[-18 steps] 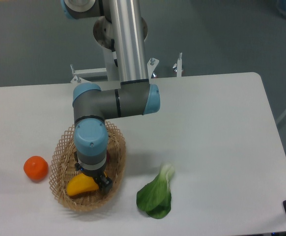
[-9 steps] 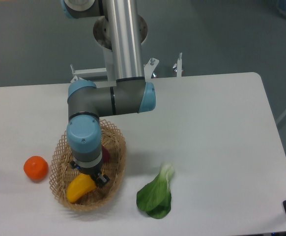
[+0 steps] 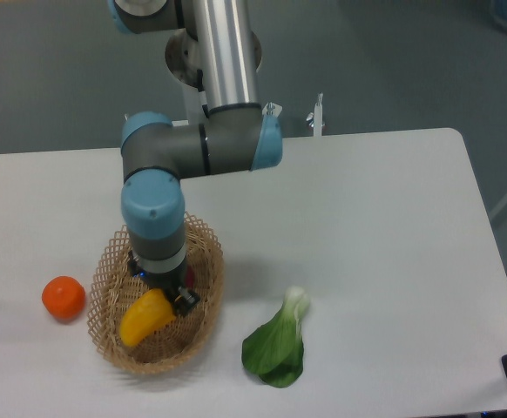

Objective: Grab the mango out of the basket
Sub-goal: 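Lift the held mango out of the basket and carry it away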

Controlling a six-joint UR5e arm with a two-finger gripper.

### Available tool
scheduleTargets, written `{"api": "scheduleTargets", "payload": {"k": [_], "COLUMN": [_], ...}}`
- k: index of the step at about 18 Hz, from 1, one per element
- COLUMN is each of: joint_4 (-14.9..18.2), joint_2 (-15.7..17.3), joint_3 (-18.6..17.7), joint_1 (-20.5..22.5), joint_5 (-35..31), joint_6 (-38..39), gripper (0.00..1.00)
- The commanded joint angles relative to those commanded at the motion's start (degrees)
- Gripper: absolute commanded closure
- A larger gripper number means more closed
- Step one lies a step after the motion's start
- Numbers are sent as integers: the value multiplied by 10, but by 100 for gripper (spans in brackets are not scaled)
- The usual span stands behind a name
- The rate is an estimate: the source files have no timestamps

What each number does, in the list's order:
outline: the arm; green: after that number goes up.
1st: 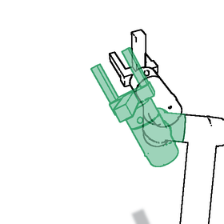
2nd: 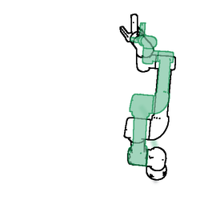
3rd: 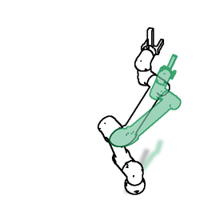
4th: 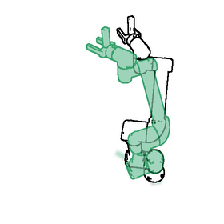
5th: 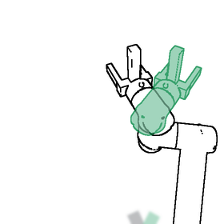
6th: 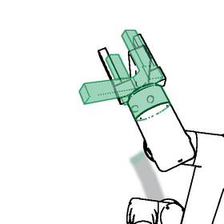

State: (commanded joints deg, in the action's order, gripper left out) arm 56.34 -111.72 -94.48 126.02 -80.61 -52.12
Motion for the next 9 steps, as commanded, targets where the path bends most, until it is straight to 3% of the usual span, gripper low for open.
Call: {"api": "scheduleTargets", "payload": {"k": [5, 9], "joint_4": [4, 9], "joint_2": [26, 31], "joint_3": [5, 12], "joint_1": [54, 111], "joint_5": [5, 4], "joint_6": [-8, -93], "gripper": [59, 59]}}
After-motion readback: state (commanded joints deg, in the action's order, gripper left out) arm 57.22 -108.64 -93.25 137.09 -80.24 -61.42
